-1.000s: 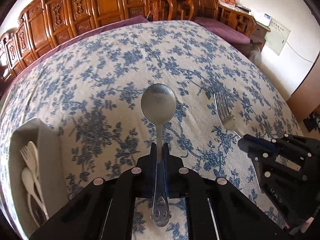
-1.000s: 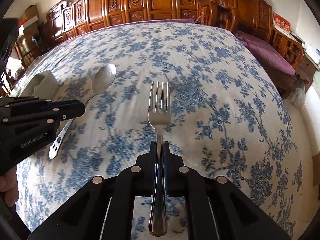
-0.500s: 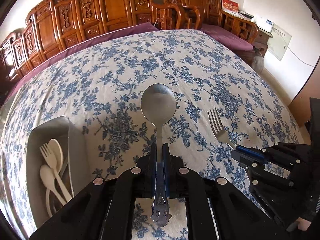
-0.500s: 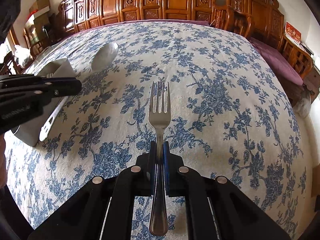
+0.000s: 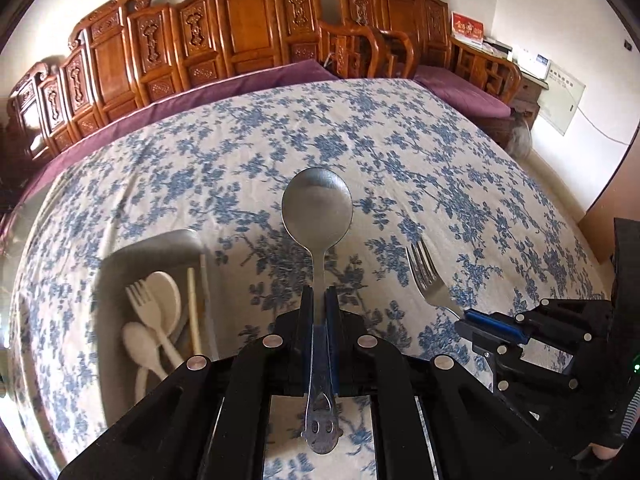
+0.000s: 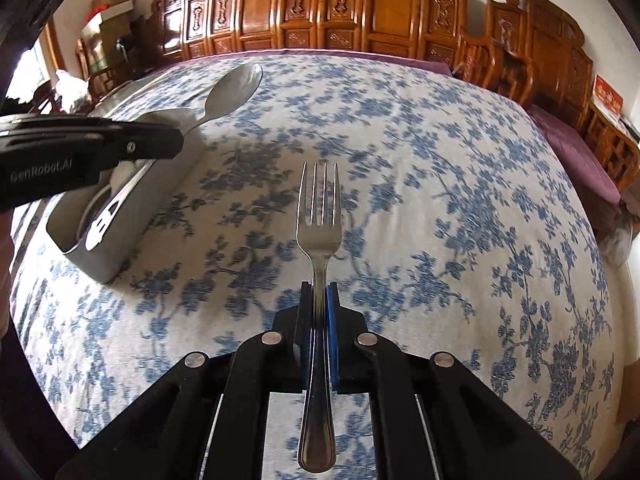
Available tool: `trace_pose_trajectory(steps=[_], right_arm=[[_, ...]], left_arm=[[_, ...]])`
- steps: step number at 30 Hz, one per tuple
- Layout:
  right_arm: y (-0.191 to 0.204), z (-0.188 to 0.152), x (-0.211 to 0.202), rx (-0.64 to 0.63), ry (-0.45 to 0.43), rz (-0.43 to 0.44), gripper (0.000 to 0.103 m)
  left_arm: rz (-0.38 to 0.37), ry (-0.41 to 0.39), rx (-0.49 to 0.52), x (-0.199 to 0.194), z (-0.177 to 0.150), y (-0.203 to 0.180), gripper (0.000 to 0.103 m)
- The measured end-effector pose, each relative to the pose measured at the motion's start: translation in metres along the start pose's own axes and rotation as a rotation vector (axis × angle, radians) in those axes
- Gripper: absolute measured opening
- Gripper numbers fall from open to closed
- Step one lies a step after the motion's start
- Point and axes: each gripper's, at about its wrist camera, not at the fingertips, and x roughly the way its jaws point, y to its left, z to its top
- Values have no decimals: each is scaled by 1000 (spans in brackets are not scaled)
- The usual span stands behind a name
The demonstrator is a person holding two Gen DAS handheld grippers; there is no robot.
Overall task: Organize utensils
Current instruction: 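Carry the metal spoon into the box and open the left tool while the right tool holds the fork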
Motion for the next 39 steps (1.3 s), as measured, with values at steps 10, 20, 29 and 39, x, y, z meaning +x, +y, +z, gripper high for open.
trace_pose_trajectory(steps=[10, 20, 29, 39], right_arm=[[28, 11, -22, -35, -57, 32, 8], [52, 31, -37, -64, -113, 46, 8], [69, 40, -41, -87, -130, 63, 8], [84, 49, -27, -107, -112, 76, 8]], left_arm=[[41, -26, -14, -24, -4, 37, 5], [96, -1, -54, -21, -17, 77, 6], [114, 55, -90, 2, -38, 103, 6], [95, 80, -117, 24, -50, 116, 6]])
